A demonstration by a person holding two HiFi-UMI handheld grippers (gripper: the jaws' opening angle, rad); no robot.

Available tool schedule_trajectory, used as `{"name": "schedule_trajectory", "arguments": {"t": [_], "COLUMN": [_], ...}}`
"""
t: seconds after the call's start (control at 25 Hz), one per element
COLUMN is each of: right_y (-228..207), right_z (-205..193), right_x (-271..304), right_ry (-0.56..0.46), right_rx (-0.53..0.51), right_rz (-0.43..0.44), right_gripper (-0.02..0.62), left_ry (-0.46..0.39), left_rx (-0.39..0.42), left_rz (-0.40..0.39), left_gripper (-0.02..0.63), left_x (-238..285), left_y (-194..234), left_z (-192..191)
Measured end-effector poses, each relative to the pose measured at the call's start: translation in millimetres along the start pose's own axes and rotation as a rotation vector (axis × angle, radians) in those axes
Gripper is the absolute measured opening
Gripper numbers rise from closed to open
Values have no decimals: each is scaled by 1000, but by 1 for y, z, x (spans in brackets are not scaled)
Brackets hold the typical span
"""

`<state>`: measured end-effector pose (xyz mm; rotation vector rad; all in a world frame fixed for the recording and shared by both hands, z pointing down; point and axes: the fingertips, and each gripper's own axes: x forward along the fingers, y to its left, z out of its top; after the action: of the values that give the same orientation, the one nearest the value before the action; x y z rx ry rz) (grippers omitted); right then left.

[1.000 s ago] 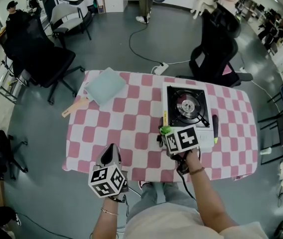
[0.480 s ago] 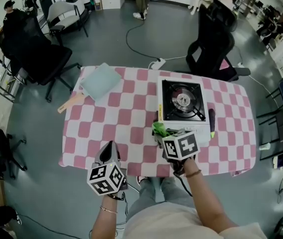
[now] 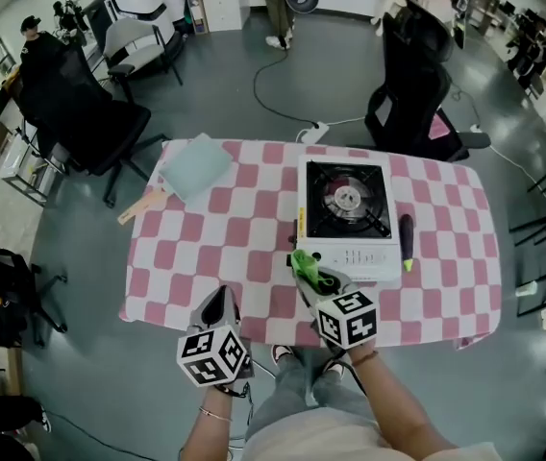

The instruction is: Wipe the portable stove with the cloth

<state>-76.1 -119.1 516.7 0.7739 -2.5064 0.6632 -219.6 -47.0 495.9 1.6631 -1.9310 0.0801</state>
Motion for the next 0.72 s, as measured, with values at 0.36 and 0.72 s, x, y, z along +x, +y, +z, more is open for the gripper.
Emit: {"name": "schedule_trajectory", "arguments": {"t": [0.36, 0.72], "right_y": [-10, -20], "right_z": [-17, -19], "right_x": [-10, -7], "right_ry": [-234, -334], "right_rx": [-160, -242], "right_rz": [10, -7], "right_gripper": [87, 87], "left_ry": [-48, -67], "left_rx": [14, 27], "left_rz": [85, 138], "left_gripper": [0, 0], "left_x": [-3, -8], "left_y": [-17, -32], "left_z": [-14, -36]}}
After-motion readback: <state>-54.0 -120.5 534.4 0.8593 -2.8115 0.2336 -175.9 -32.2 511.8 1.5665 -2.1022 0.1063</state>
